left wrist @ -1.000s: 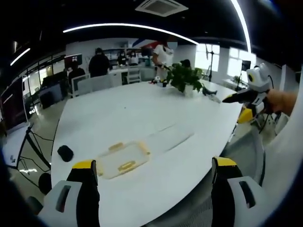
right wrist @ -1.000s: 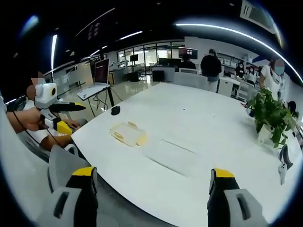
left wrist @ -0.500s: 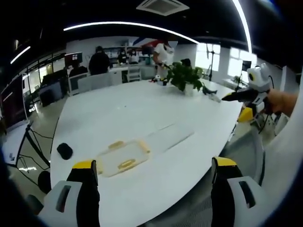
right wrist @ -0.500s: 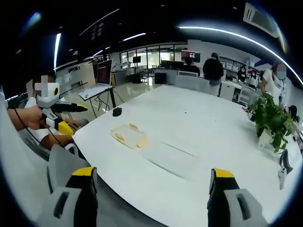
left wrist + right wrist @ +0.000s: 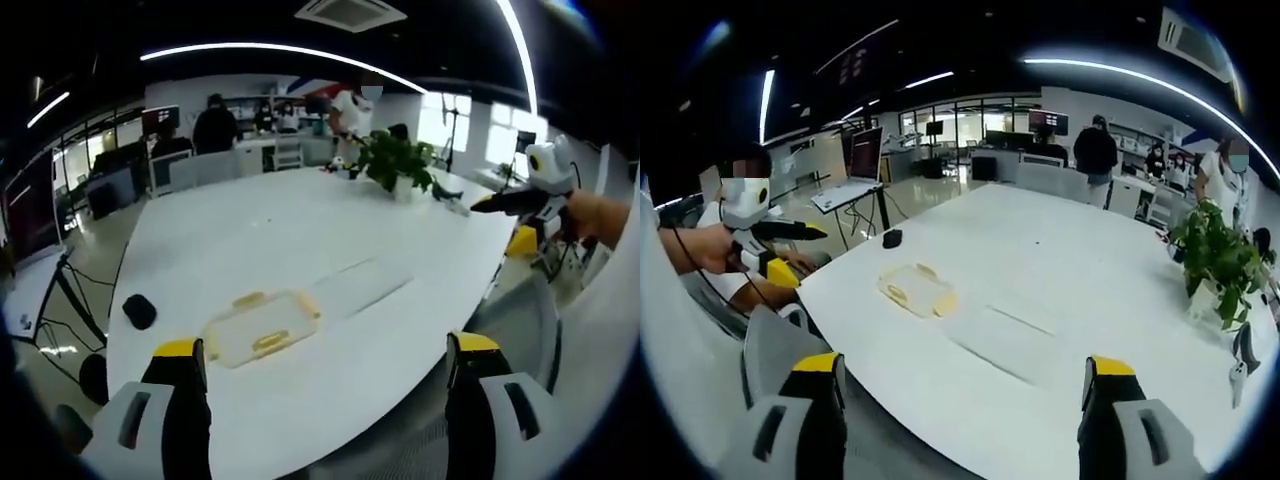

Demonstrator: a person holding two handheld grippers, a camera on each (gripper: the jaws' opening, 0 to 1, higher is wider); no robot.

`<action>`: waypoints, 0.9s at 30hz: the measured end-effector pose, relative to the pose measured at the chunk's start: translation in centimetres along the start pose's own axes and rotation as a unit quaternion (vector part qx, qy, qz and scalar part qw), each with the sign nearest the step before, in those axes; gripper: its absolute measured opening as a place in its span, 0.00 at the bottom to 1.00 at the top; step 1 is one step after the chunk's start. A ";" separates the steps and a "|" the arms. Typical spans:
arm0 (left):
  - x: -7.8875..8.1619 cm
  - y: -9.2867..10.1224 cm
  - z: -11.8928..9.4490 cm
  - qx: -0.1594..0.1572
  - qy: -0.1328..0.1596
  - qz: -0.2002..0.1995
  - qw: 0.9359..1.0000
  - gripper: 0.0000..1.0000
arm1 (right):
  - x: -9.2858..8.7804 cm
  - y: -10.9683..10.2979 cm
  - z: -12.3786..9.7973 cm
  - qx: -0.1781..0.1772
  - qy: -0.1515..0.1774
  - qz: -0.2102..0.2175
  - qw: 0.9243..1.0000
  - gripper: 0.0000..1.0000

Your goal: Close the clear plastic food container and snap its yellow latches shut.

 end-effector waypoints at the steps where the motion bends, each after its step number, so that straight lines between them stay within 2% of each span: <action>1: 0.1 0.0 0.0 0.001 0.002 0.004 1.000 0.98 | 0.1 -0.1 0.0 0.001 0.001 -0.003 1.000 0.99; 17: 0.3 -0.5 0.0 -0.005 0.007 0.013 1.000 0.95 | 0.3 0.0 0.5 0.009 0.001 -0.012 1.000 0.99; 20: 0.2 -0.8 0.1 -0.008 0.007 0.012 1.000 0.95 | 0.4 -0.2 0.6 0.015 -0.002 -0.015 1.000 0.94; 27: 0.0 -1.1 0.3 -0.016 0.004 0.016 1.000 0.95 | 0.7 -0.5 1.5 0.024 -0.003 -0.024 0.999 0.94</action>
Point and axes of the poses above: the point that each gripper's makers call its tool centre point, and the gripper's own axes: z roughly forward along the fingers, y roughly to its right, x roughly out of its top, the point moved 5 cm from there along -z, roughly backward along the fingers, and after that the axes turned 7 degrees about y, right-handed, at the moved point
